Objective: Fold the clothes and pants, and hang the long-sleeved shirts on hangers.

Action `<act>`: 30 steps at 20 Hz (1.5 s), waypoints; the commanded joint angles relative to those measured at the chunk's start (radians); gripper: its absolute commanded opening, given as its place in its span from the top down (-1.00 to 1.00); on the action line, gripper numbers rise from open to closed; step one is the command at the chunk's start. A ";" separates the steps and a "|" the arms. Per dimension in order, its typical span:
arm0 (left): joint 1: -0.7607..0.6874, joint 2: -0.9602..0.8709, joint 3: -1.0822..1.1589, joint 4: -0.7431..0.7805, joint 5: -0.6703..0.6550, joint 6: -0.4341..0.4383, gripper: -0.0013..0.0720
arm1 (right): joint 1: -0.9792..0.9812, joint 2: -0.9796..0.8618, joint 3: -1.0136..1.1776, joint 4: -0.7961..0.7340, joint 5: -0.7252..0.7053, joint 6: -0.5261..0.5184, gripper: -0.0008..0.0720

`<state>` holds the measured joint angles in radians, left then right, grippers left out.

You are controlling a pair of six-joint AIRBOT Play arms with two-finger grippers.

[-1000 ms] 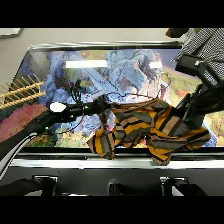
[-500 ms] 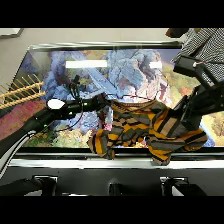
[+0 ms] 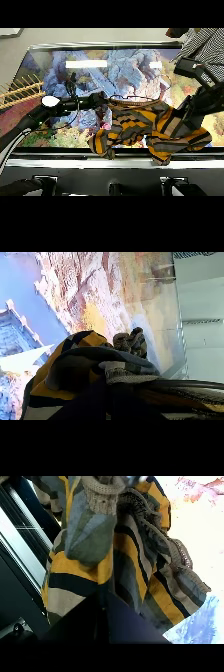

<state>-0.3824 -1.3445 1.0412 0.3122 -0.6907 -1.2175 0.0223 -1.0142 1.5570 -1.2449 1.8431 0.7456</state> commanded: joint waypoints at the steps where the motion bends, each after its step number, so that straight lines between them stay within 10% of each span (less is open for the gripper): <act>1: 0.020 0.018 0.010 0.026 -0.025 -0.025 0.92 | 0.000 -0.001 -0.001 -0.013 -0.010 0.000 0.93; 8: 0.019 0.019 0.113 0.049 -0.024 -0.027 0.92 | 0.026 -0.056 -0.026 0.015 -0.023 -0.002 0.93; 21: 0.019 0.058 0.344 0.417 -0.150 -0.322 0.92 | 0.196 -0.142 -0.026 -0.164 -0.224 0.191 0.93; 30: -0.140 0.066 0.375 0.478 -0.210 -0.391 0.92 | 0.243 -0.163 -0.026 -0.001 -0.379 0.177 0.93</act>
<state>-0.4576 -1.2785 1.4128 0.7448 -0.8902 -1.5917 0.2379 -1.1698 1.5311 -1.2781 1.5093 0.9367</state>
